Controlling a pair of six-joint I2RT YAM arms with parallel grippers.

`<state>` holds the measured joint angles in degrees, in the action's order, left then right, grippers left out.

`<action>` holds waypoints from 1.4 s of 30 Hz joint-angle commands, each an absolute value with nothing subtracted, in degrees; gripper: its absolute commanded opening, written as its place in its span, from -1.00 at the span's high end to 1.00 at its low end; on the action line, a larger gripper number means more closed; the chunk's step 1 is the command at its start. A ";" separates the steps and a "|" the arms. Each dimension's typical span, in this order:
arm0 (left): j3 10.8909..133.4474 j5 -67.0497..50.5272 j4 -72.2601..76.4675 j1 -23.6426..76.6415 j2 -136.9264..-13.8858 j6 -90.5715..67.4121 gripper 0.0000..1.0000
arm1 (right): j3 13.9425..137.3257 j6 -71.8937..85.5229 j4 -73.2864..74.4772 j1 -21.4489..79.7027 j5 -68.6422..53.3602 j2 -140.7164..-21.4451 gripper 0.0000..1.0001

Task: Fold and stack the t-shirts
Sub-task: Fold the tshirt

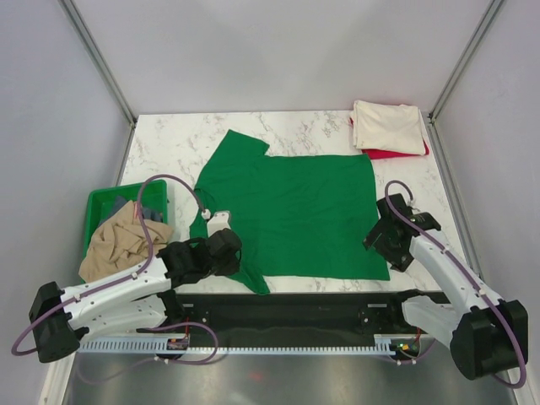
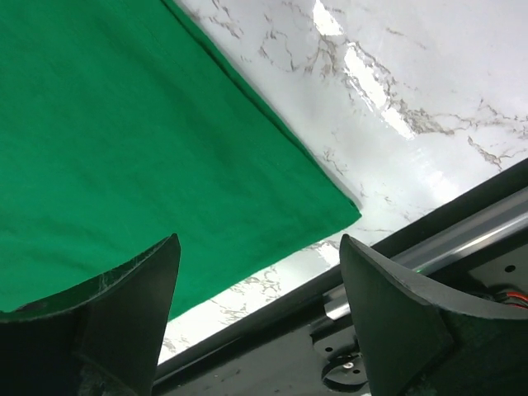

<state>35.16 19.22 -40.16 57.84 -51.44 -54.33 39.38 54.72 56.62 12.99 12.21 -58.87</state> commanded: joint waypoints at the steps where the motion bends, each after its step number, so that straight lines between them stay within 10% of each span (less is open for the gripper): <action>1: 34.54 18.02 -36.56 57.04 -52.03 -51.42 0.96 | 40.43 54.49 58.63 14.33 13.63 -61.95 -0.69; 22: 32.87 15.38 -35.33 53.09 -53.09 -49.22 0.96 | 29.18 60.03 42.01 20.48 9.75 -68.22 0.95; 42: 57.74 21.09 -54.32 49.05 -57.03 -39.73 0.96 | 34.01 49.67 39.04 20.39 12.57 -55.10 1.00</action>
